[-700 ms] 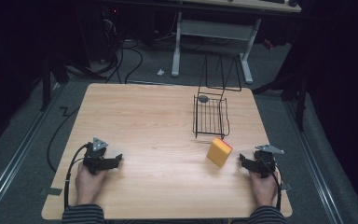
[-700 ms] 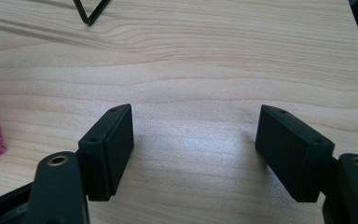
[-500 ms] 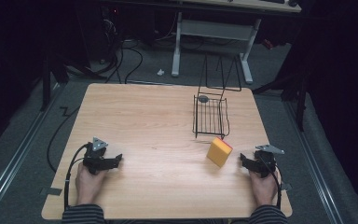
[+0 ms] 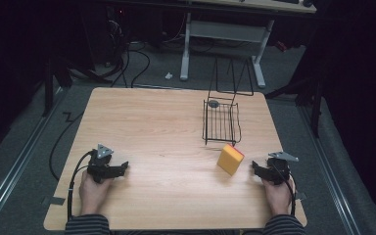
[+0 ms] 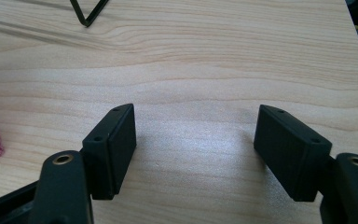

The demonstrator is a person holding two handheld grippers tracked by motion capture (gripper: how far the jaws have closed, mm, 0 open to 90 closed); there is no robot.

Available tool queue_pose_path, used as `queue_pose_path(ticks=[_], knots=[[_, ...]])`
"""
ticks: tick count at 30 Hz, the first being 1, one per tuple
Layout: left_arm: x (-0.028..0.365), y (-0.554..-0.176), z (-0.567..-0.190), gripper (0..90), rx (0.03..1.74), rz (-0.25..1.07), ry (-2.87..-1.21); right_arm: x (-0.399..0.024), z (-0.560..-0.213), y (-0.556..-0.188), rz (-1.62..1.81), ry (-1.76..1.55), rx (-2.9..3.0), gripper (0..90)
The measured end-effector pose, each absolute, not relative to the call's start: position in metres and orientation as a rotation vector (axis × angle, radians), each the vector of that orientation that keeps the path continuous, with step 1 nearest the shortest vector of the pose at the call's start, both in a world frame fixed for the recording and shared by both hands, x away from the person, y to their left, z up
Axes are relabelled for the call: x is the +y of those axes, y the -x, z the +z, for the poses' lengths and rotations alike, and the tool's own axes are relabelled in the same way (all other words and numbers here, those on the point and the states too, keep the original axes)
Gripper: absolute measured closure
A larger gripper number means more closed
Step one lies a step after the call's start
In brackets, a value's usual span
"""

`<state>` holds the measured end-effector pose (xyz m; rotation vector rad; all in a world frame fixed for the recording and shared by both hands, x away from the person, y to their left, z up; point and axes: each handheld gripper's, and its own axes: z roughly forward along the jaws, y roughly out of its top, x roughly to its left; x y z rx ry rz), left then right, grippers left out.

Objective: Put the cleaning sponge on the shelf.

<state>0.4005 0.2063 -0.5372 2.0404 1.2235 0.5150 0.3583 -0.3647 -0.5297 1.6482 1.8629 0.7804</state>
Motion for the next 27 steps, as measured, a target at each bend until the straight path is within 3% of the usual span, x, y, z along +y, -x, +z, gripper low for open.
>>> queue_pose_path(ticks=[27], knots=[[0.206,-0.400,-0.537,18.9,1.224,0.514,-2.040,-0.375,-0.512,-0.337,0.999,-1.602,1.778,34.7]])
